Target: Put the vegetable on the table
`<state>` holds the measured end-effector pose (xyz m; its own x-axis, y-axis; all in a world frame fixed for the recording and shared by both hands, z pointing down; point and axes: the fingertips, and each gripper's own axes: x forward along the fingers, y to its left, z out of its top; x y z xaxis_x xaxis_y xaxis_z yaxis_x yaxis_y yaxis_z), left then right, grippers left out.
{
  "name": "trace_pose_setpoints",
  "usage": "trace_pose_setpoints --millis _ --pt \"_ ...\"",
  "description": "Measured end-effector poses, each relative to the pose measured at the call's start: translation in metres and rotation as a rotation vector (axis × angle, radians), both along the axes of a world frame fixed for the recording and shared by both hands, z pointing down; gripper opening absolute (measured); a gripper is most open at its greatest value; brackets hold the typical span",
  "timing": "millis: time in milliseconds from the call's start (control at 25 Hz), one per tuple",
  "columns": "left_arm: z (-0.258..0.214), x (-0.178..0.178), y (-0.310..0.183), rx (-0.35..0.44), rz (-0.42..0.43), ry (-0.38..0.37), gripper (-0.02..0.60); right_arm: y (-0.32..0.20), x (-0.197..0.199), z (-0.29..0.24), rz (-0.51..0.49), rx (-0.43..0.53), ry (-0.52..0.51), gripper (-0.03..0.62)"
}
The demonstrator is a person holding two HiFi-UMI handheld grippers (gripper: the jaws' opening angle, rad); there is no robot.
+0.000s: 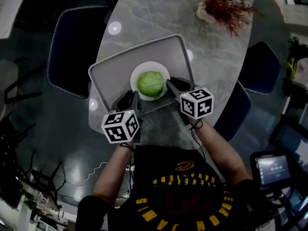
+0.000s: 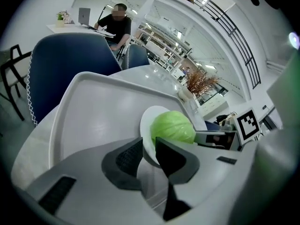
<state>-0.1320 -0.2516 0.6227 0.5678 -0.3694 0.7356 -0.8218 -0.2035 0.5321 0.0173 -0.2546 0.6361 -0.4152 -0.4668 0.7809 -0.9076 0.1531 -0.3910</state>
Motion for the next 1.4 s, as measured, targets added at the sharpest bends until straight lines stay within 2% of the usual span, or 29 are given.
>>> trace_pose_setpoints --millis 240,400,520,680,800,1000,1400 --pt "0.013 0.004 0.011 -0.086 -0.002 0.02 0.072 -0.001 -0.005 -0.001 0.017 -0.009 -0.023 0.067" --pt "0.019 0.008 0.008 -0.09 -0.003 0.033 0.072 -0.005 0.0 0.006 0.025 -0.029 -0.048 0.069" --pt "0.02 0.006 0.006 -0.118 -0.042 0.071 0.071 -0.006 -0.001 0.009 0.05 -0.069 -0.092 0.067" --pt "0.019 0.005 0.007 -0.175 -0.112 0.16 0.046 -0.002 0.001 0.006 0.108 -0.103 -0.139 0.055" --pt "0.016 0.006 0.007 -0.196 -0.119 0.187 0.044 -0.002 0.0 0.001 0.133 -0.102 -0.148 0.055" --pt "0.012 0.006 0.01 -0.201 -0.104 0.192 0.044 0.004 -0.001 -0.002 0.183 -0.099 -0.173 0.054" --pt "0.009 0.018 0.016 -0.186 -0.049 0.179 0.046 0.015 0.013 -0.007 0.206 -0.065 -0.156 0.054"
